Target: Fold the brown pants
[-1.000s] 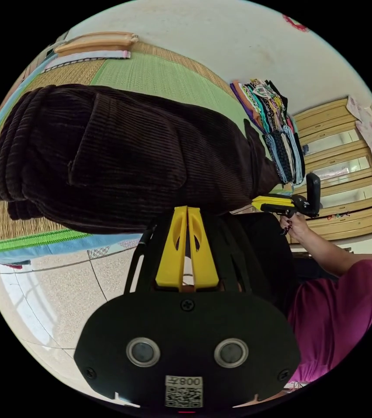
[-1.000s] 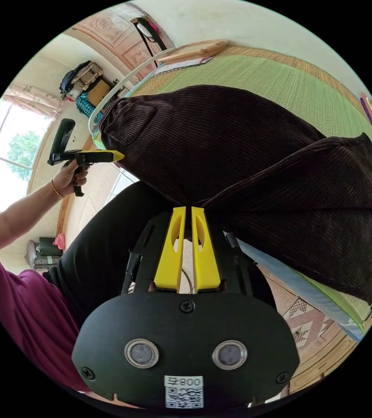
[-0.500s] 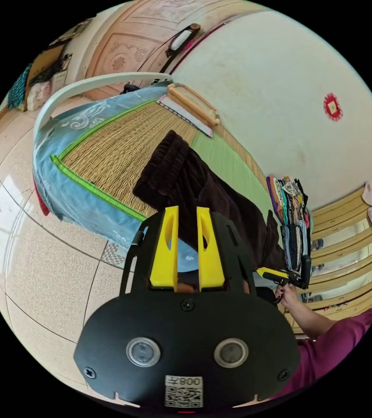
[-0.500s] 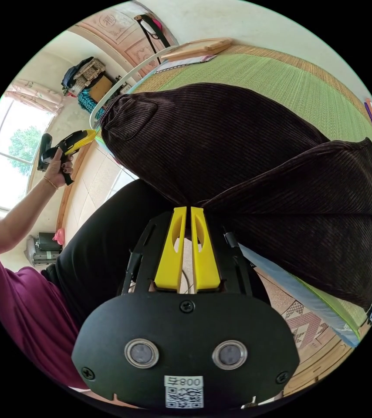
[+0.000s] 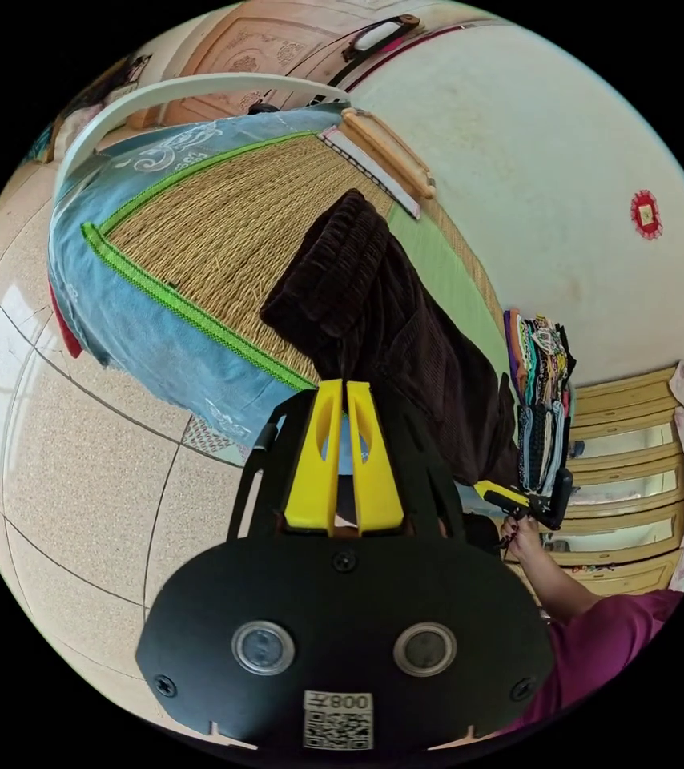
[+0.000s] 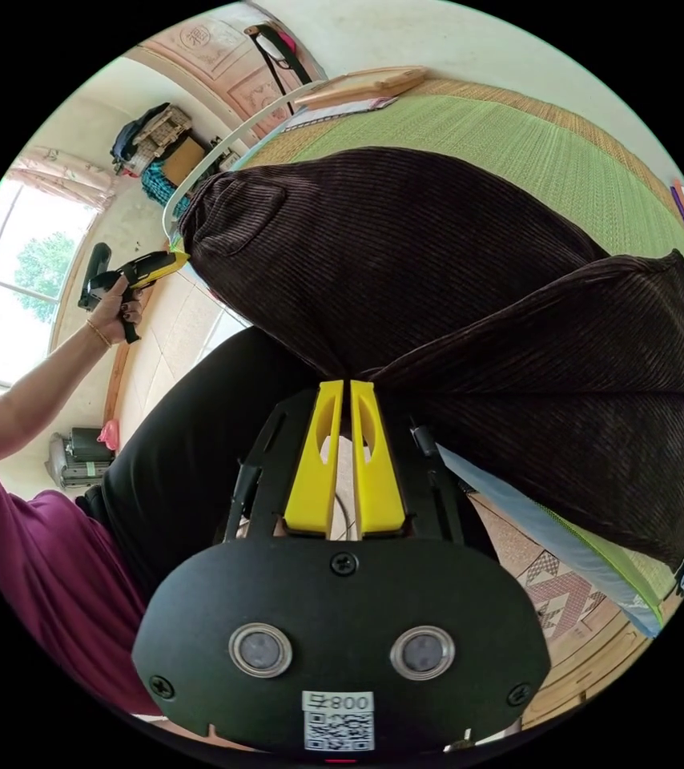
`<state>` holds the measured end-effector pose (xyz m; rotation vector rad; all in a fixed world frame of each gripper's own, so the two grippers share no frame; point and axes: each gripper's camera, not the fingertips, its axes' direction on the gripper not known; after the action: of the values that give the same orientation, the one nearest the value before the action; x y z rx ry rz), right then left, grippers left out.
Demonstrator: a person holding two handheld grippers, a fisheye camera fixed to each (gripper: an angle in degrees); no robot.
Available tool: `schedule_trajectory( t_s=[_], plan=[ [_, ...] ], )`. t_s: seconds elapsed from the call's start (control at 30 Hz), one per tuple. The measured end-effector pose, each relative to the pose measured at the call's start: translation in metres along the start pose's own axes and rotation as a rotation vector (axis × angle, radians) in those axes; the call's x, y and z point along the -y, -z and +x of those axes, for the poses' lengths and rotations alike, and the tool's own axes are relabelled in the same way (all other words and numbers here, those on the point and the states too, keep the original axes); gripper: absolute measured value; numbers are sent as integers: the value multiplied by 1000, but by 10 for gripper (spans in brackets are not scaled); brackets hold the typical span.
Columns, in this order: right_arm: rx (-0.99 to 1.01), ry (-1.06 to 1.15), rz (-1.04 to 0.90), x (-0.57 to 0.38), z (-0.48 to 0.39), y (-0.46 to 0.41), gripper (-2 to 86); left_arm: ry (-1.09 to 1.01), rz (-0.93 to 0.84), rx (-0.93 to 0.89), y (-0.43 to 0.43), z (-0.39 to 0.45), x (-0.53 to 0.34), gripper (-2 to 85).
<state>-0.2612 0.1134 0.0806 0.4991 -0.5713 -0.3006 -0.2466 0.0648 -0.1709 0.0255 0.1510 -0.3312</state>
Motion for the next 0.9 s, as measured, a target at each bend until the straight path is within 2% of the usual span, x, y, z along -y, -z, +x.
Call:
schedule_trajectory(
  t_s=[0.13,0.27,0.37,0.53,0.73,0.9],
  plan=[
    [49,-65,11,-18,17,-4,8,-68,70,110,0,41,-14,5],
    [62,-162,112,-47,53,16,5,-193,69,22,-20,93,-17,7],
    [17,-250,197,-41,104,42,6,-359,-48,-130,-71,156,-7,15],
    [-101,-346,258,14,189,78,26,-614,-330,-357,-210,295,12,49],
    [-257,-423,171,100,264,78,70,-721,-477,-363,-330,410,20,72],
    [-352,-490,76,141,305,53,81,-762,-563,-315,-386,464,13,70]
  ],
)
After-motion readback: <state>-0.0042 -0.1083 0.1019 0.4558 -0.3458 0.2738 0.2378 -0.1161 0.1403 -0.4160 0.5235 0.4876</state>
